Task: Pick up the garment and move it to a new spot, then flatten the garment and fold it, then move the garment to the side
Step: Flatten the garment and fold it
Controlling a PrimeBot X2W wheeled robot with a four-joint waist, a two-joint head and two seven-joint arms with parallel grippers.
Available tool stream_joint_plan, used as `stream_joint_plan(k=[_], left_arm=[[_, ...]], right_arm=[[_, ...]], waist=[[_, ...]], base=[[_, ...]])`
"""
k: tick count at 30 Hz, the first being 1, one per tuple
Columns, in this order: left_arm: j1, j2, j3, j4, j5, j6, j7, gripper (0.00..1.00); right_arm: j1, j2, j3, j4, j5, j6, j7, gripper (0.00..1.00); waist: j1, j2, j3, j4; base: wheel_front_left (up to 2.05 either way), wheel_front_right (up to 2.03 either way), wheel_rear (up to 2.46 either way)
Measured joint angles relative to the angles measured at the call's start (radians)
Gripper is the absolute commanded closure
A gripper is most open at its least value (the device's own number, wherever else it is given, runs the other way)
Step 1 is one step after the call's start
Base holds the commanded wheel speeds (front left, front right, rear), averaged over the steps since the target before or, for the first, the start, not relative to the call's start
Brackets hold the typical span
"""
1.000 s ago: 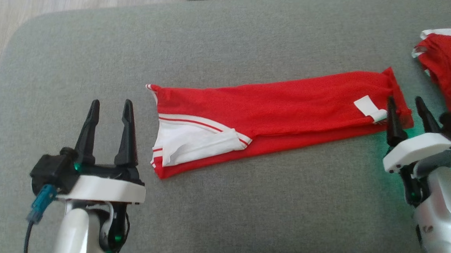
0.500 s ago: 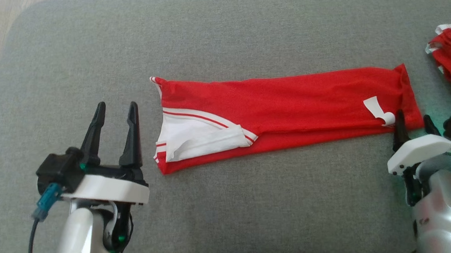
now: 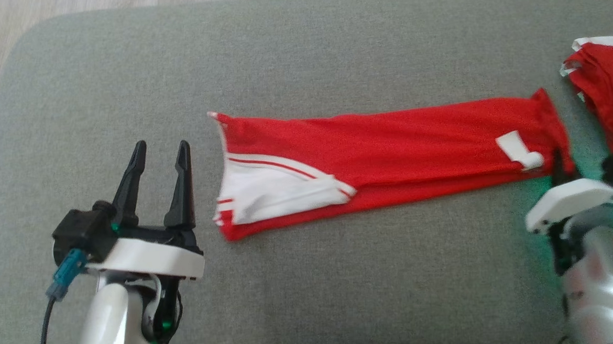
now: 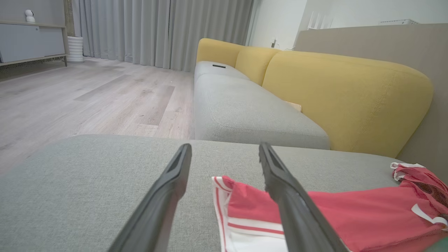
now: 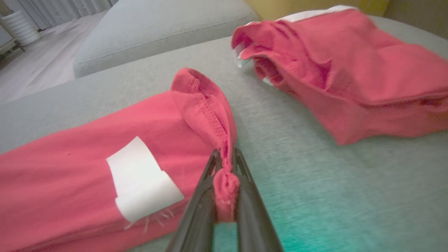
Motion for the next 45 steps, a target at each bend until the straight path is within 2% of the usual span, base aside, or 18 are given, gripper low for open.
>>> stream_joint_plan(k=[7, 13, 18, 27, 31, 37, 45], left_arm=[[0.002, 0.000, 0.001, 0.003, 0.000, 0.000, 0.000, 0.00], [0.008, -0.001, 0.000, 0.006, -0.008, 0.000, 0.000, 0.00], [0.010, -0.001, -0.001, 0.007, -0.010, 0.000, 0.000, 0.00], [0.039, -0.001, -0.002, 0.008, -0.010, 0.000, 0.000, 0.00], [0.050, -0.001, -0.012, 0.008, -0.011, 0.000, 0.000, 0.00], [0.050, -0.002, -0.033, 0.009, -0.021, 0.000, 0.000, 0.00], [0.047, -0.002, -0.038, 0.009, -0.030, 0.000, 0.000, 0.00]], right_arm=[[0.005, -0.046, -0.107, -0.076, -0.050, 0.000, -0.011, 1.00], [0.027, -0.010, -0.058, -0.117, -0.032, 0.000, -0.010, 1.00], [0.029, 0.006, 0.092, -0.184, 0.073, 0.000, 0.006, 1.00], [0.096, 0.008, 0.531, -0.348, 0.460, 0.000, 0.093, 1.00], [0.112, 0.007, 0.676, -0.375, 0.558, 0.000, 0.102, 1.00], [0.108, 0.007, 0.806, -0.338, 0.667, 0.000, 0.078, 1.00], [0.071, 0.006, 0.928, -0.234, 0.750, 0.000, 0.020, 1.00]], waist=[[0.0000, 0.0000, -0.025, -0.009], [0.0000, 0.0000, -0.051, -0.011], [0.0000, 0.0000, -0.075, 0.000], [-0.0001, 0.0000, -0.113, 0.051], [-0.0001, 0.0000, -0.121, 0.095], [-0.0001, 0.0000, -0.116, 0.154], [-0.0001, 0.0000, -0.096, 0.216]], base=[[0.00, 0.00, 0.00], [0.00, 0.00, 0.00], [0.00, 0.00, 0.00], [0.00, 0.00, 0.00], [0.00, 0.00, 0.00], [0.00, 0.00, 0.00], [0.00, 0.00, 0.00]])
